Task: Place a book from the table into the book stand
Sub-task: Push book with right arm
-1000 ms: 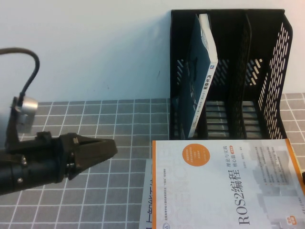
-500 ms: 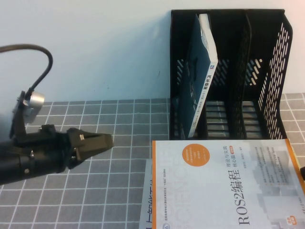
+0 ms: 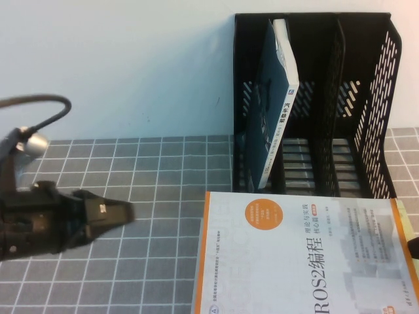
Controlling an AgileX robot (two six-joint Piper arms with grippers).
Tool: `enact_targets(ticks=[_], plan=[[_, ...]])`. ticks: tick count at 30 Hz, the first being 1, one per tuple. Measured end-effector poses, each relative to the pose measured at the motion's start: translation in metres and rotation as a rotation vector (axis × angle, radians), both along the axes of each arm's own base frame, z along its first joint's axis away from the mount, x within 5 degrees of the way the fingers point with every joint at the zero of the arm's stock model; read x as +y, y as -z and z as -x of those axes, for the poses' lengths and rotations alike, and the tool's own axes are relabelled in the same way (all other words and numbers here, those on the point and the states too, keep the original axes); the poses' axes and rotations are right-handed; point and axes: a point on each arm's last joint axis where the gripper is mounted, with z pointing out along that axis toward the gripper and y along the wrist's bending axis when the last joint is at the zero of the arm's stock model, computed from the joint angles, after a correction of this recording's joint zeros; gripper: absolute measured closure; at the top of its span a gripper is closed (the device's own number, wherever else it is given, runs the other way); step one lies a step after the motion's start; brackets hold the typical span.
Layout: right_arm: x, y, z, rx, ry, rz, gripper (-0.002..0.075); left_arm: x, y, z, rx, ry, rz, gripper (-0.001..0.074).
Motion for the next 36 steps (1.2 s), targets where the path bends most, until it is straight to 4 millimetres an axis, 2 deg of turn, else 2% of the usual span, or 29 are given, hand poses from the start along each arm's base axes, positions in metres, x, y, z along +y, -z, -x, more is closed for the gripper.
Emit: enact_targets(ticks=[2, 4, 9, 10, 12, 19, 28, 36], plan=[[0.0, 0.0, 0.0, 0.001, 0.001, -0.004, 0.0729, -0.008, 0.0, 0.003, 0.059, 0.086, 0.096, 0.067], [0.003, 0.0, 0.0, -0.001, -0.011, -0.009, 0.0729, -0.015, 0.0, 0.005, 0.107, 0.171, 0.193, 0.0573], [0.019, -0.002, 0.001, -0.019, -0.054, -0.031, 0.0729, -0.022, 0.006, 0.003, 0.184, 0.282, 0.298, 0.0211], [0.022, -0.002, 0.001, -0.028, -0.062, -0.032, 0.0729, -0.022, 0.008, 0.001, 0.195, 0.281, 0.3, 0.0166], [0.028, -0.003, 0.001, -0.043, -0.074, -0.032, 0.0729, -0.022, 0.013, -0.002, 0.217, 0.275, 0.302, 0.0121], [0.031, -0.004, -0.002, -0.075, -0.069, -0.029, 0.0729, -0.021, 0.035, -0.02, 0.301, 0.232, 0.302, 0.0087], [0.03, -0.003, -0.004, -0.089, -0.061, -0.02, 0.0729, -0.021, 0.08, -0.043, 0.432, 0.214, 0.322, 0.0085], [0.031, 0.008, -0.009, -0.028, -0.066, -0.028, 0.0729, -0.024, 0.108, -0.055, 0.488, 0.214, 0.395, 0.009]])
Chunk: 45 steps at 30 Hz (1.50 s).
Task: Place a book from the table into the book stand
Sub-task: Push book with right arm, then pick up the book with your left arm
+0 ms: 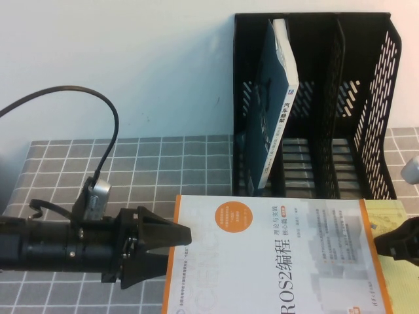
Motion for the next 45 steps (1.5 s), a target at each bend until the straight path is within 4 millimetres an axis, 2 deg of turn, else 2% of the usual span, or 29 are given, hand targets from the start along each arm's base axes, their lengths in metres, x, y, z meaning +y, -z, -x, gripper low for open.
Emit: enact_targets(ticks=[9, 20, 22, 24, 30, 32, 35, 40, 45], plan=[[0.003, 0.003, -0.005, 0.015, 0.012, -0.028, 0.0729, 0.0, 0.006, -0.002, 0.003, 0.011, -0.001, 0.0183], [0.009, 0.008, -0.01, 0.032, 0.029, -0.063, 0.0729, 0.0, 0.006, -0.002, -0.003, 0.016, -0.005, 0.0216], [0.009, 0.008, -0.01, 0.031, 0.027, -0.062, 0.0729, 0.0, 0.006, -0.001, 0.001, 0.019, -0.007, 0.0241], [0.009, 0.007, -0.01, 0.027, 0.022, -0.06, 0.0729, 0.0, 0.006, -0.001, 0.0, 0.022, -0.009, 0.0299], [0.009, 0.007, -0.011, 0.017, 0.012, -0.055, 0.0729, 0.0, 0.006, -0.001, 0.004, 0.028, -0.007, 0.0566], [0.009, 0.007, -0.011, 0.012, 0.004, -0.051, 0.0729, -0.001, 0.005, 0.0, 0.009, 0.03, 0.009, 0.0625], [0.009, 0.007, -0.011, 0.005, 0.0, -0.046, 0.0729, -0.001, 0.004, 0.0, 0.012, 0.029, 0.011, 0.0624], [0.008, 0.003, -0.009, -0.027, -0.026, -0.009, 0.0729, 0.0, -0.011, 0.003, -0.001, 0.008, 0.007, 0.0626], [0.002, -0.008, -0.01, -0.108, -0.072, 0.103, 0.0729, 0.001, -0.045, 0.006, -0.04, 0.0, -0.016, 0.0626]])
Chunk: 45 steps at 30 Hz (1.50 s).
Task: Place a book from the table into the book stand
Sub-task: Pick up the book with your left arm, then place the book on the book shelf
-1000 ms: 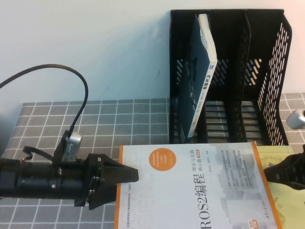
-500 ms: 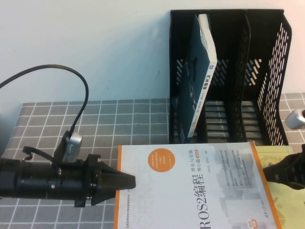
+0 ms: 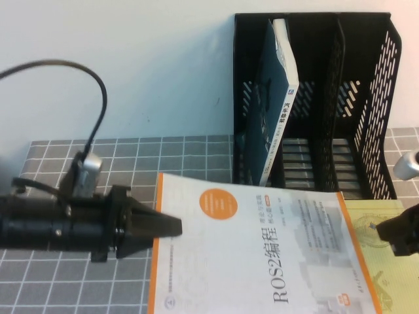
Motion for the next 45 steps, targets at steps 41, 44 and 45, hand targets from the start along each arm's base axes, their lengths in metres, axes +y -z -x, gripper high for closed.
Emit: enact_targets(ticks=[41, 44, 45], plan=[[-0.105, -0.089, 0.028, -0.327, 0.589, -0.053, 0.0729, -0.12, -0.219, -0.078, -0.477, -0.124, -0.464, 0.0627], [-0.103, -0.089, 0.028, -0.33, 0.558, -0.062, 0.0729, -0.119, -0.217, -0.082, -0.471, -0.157, -0.486, 0.0627], [-0.102, -0.089, 0.028, -0.329, 0.546, -0.064, 0.0729, -0.118, -0.217, -0.083, -0.475, -0.161, -0.493, 0.0627]])
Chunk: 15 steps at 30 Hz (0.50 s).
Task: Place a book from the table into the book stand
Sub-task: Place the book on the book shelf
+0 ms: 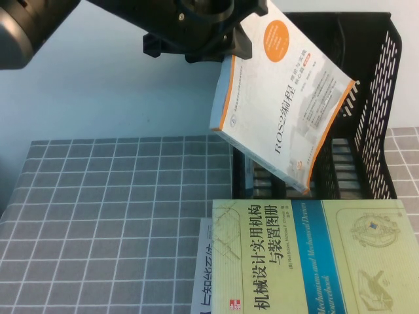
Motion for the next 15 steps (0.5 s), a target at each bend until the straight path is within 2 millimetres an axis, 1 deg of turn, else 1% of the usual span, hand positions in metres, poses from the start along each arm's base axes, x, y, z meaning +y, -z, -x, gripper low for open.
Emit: enact_targets(ticks=[12, 15], plan=[[0.0011, -0.0002, 0.0001, -0.004, -0.021, 0.009, 0.0729, 0.0019, 0.0041, 0.004, 0.051, 0.016, -0.046, 0.0627], [0.0013, -0.0002, 0.0001, -0.003, -0.022, 0.007, 0.0729, 0.0036, 0.0005, 0.0045, 0.039, 0.009, -0.057, 0.0627]])
